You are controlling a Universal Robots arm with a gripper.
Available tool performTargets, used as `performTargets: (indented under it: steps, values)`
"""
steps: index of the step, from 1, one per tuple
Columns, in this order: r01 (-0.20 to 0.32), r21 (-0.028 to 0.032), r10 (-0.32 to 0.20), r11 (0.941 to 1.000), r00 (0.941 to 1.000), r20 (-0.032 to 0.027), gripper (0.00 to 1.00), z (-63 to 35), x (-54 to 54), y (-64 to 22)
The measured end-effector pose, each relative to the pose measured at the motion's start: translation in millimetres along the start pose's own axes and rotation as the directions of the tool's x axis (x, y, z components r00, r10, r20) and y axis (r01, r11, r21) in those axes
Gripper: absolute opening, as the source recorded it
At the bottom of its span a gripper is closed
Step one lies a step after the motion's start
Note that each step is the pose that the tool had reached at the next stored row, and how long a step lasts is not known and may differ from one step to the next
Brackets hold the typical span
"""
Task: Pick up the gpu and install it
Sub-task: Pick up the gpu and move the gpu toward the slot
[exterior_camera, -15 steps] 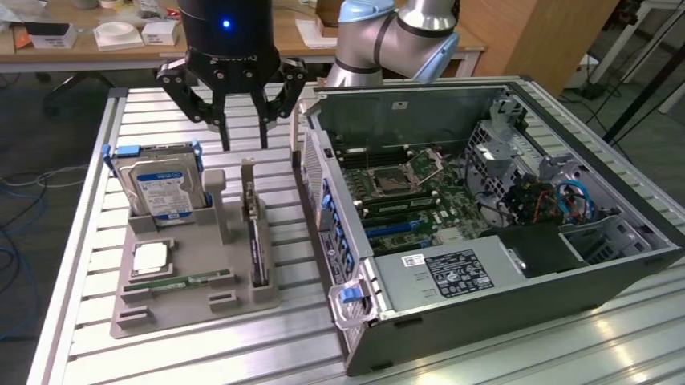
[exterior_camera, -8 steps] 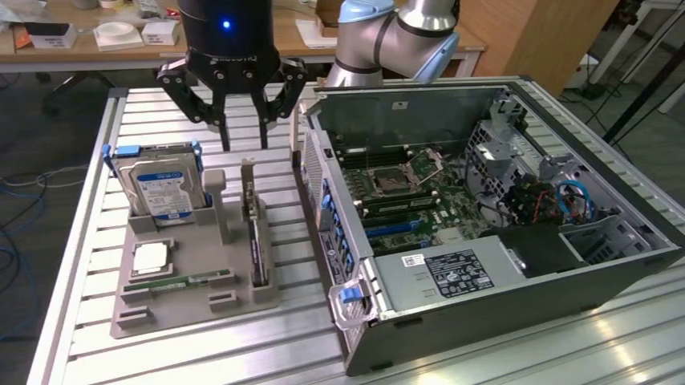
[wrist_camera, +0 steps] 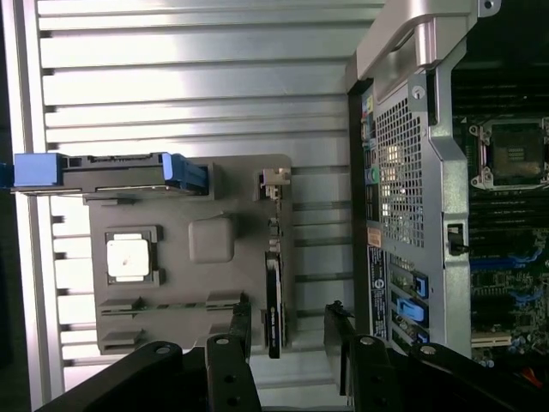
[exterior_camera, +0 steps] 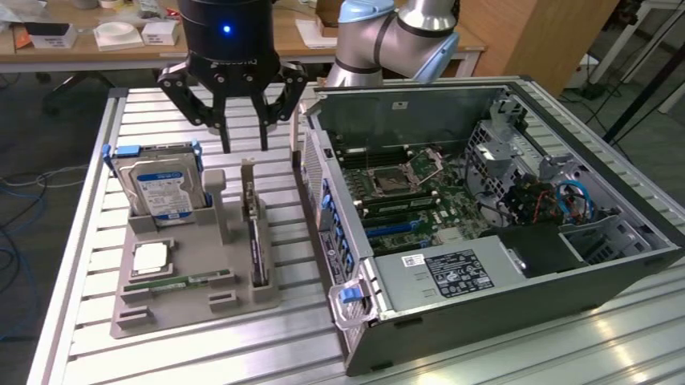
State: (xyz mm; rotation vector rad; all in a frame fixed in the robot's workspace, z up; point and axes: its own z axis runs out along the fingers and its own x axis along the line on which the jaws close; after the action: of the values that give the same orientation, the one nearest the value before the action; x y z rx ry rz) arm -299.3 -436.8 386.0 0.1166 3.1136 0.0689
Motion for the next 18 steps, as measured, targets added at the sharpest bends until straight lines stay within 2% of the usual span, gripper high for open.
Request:
performTargets:
  steps: [18]
  values:
    - [0.000,0.0001,0.000,1.0000,1.0000,0.0000,0.47,9.1,0.2,-0.4]
